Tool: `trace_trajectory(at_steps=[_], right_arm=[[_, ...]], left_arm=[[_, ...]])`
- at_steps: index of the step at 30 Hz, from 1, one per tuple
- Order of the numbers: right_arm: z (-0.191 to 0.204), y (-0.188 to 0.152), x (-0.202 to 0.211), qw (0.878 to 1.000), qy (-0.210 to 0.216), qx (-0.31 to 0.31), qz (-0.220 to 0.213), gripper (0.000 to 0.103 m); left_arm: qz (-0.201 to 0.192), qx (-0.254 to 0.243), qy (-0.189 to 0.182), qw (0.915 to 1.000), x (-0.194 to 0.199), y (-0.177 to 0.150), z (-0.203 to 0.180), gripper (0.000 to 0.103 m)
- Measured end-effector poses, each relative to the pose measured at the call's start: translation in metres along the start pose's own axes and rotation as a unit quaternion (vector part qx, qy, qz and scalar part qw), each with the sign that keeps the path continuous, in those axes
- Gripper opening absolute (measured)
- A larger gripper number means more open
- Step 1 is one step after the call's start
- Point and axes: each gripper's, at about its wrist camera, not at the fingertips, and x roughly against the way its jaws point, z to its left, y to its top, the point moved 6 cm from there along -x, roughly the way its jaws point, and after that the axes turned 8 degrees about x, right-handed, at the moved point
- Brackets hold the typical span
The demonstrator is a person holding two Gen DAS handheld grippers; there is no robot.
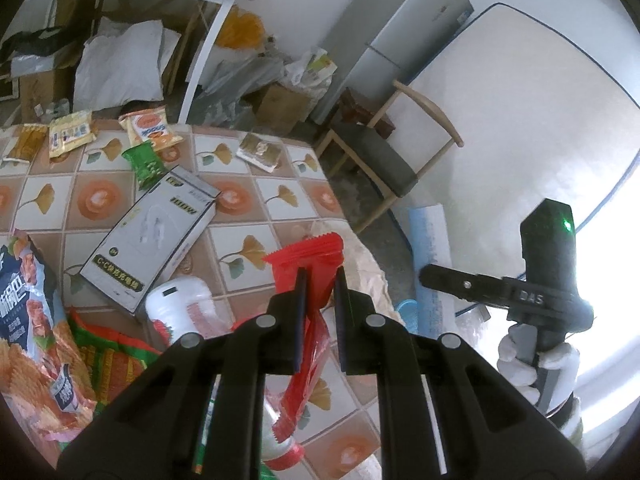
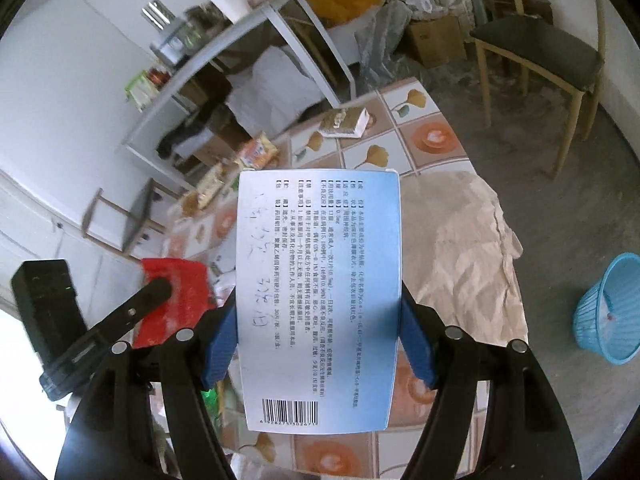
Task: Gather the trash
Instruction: 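Carry the red packet and medicine box over the blue wastebasket with both grippers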
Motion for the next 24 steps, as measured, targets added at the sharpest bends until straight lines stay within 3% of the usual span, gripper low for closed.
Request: trace_trajectory(at_steps=[10, 24], right_arm=[[-0.031, -0.025, 0.060, 0.999, 0.010, -0.020, -0.039, 0.069], [-0.143, -0.087, 0.141, 0.990, -0.027, -0.106, -0.093, 0.069]], left_arm=[[0.007, -0.032, -0.014, 0.9994, -0.007, -0.017, -0.049, 0.011], [0.068, -0.095, -0.047, 0.9921, -0.066, -0.064, -0.157, 0.011]])
